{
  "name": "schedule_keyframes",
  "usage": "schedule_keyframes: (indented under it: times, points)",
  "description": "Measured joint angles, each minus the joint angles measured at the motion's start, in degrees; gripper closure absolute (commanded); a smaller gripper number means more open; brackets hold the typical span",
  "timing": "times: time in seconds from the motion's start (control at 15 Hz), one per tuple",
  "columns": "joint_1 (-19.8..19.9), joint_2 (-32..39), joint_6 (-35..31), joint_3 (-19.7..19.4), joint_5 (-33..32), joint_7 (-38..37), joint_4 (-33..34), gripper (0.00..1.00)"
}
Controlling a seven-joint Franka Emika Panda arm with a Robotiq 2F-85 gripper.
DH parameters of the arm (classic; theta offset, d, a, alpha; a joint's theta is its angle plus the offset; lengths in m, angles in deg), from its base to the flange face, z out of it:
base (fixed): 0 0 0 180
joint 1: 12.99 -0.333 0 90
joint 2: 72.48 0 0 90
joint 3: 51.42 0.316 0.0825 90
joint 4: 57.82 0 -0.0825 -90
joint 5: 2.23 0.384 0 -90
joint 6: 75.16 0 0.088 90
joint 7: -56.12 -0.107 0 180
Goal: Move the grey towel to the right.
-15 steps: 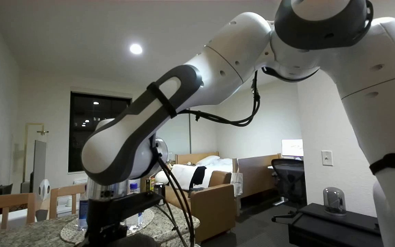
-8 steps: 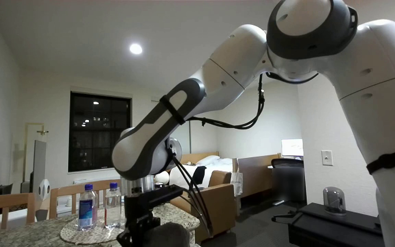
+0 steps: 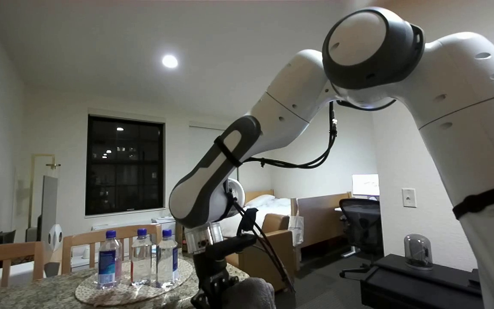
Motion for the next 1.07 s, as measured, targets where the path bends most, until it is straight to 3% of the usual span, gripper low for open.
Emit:
schedule_keyframes:
  times: [0.2,0.47,0.53,0.67,1.07]
  points:
    - [0.1,0.6,4.8,0.0,1.1,0.0,-0.8,0.92]
    - [0.4,2.0,5.6,-0.5,2.3,-0.1,-2.4,0.92]
    - [0.6,2.9,5.6,-0.9,2.7,-0.1,-2.7,0.64]
    - [1.1,4.6,5.4,-1.3,3.1,-0.1,-2.8,0.57]
    - [0.9,4.7,-0.1,-1.7,1.1,-0.2,-2.7,0.19]
